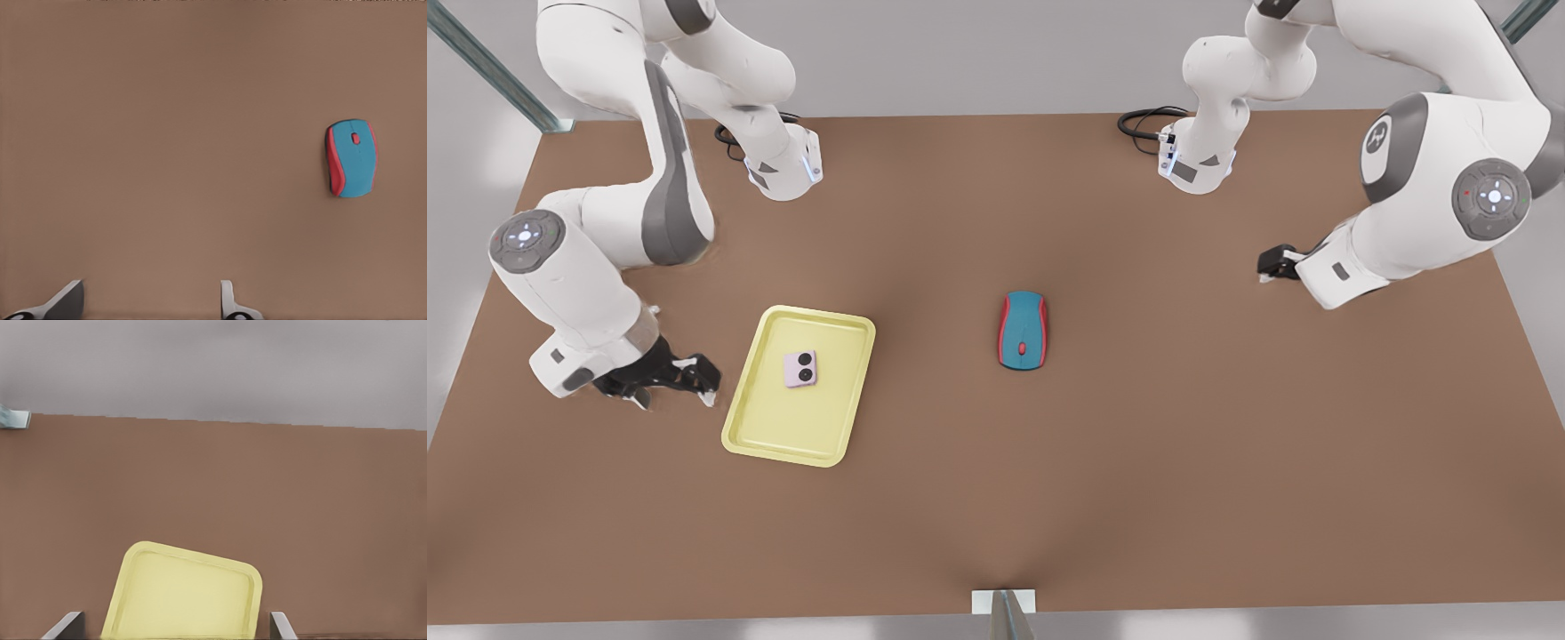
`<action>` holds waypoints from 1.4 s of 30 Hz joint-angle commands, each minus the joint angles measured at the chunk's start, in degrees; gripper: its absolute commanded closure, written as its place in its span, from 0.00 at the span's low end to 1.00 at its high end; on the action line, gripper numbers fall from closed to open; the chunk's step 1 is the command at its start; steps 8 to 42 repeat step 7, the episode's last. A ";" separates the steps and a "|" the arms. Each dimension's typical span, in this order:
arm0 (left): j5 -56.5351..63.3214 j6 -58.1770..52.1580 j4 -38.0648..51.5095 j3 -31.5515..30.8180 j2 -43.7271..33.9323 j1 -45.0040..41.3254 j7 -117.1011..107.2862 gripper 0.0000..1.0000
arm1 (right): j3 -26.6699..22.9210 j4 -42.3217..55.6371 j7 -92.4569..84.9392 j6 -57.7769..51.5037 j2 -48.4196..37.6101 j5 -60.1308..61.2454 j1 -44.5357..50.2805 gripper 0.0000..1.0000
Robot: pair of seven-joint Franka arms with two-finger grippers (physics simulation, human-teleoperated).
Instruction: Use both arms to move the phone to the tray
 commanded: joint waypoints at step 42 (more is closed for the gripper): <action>1.98 1.17 -0.21 0.29 -0.12 -0.09 -5.43 0.00 | -2.52 -2.21 -5.63 -21.08 -3.58 1.82 0.02 0.00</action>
